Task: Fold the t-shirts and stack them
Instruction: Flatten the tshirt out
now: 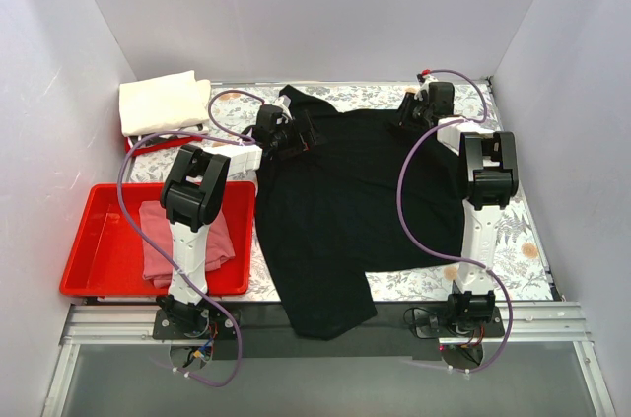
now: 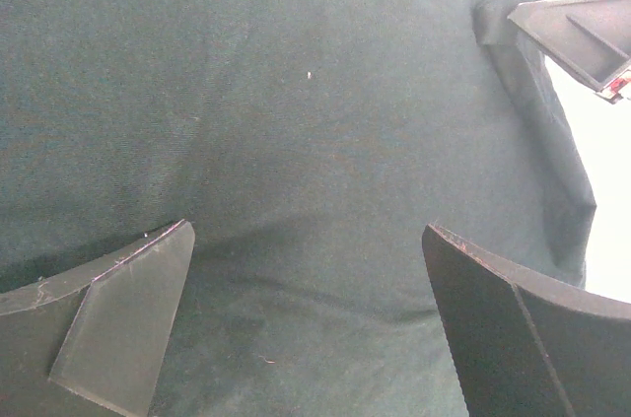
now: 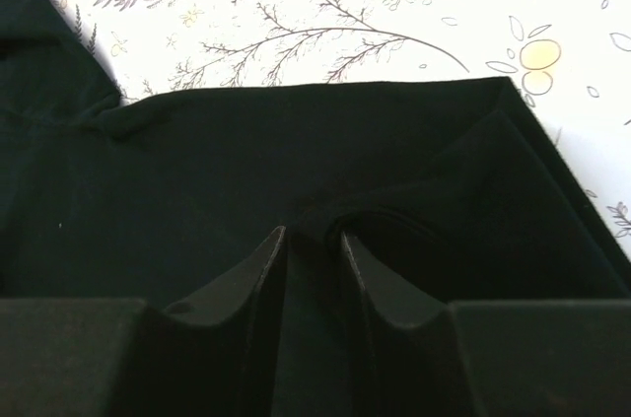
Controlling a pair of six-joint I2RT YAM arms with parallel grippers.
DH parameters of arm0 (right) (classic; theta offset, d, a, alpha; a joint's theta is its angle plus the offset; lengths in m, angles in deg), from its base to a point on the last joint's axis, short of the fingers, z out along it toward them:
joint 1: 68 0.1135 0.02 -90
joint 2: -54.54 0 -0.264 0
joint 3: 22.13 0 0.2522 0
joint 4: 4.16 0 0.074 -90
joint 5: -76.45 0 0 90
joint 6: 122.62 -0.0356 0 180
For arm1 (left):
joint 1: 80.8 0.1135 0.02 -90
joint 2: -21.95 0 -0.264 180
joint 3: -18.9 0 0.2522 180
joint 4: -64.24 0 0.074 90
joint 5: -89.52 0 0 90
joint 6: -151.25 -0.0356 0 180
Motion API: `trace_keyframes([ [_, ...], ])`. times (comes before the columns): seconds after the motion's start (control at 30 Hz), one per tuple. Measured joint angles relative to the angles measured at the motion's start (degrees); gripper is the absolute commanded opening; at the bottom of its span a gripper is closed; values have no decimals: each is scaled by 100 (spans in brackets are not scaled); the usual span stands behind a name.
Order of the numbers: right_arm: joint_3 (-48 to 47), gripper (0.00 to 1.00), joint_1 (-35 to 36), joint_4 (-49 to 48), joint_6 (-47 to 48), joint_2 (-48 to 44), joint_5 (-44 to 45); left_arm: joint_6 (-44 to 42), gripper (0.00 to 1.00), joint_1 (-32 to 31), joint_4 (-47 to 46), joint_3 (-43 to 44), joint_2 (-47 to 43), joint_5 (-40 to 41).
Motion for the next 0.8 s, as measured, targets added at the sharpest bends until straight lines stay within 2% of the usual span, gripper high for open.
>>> trace_keyframes([
  [0.13,-105,24,35,125,20,61,-2,0,94,2,0,0,0,0],
  [0.23,-212,12,44,229,81,151,26,-2,94,2,0,0,0,-4],
  [0.27,-232,2,57,264,111,173,46,0,94,2,2,0,0,-7],
  [0.47,-284,1,74,407,177,199,308,-2,94,11,7,0,0,-7],
  [0.8,116,1,-39,374,568,-876,1996,0,94,94,61,-17,-26,35],
])
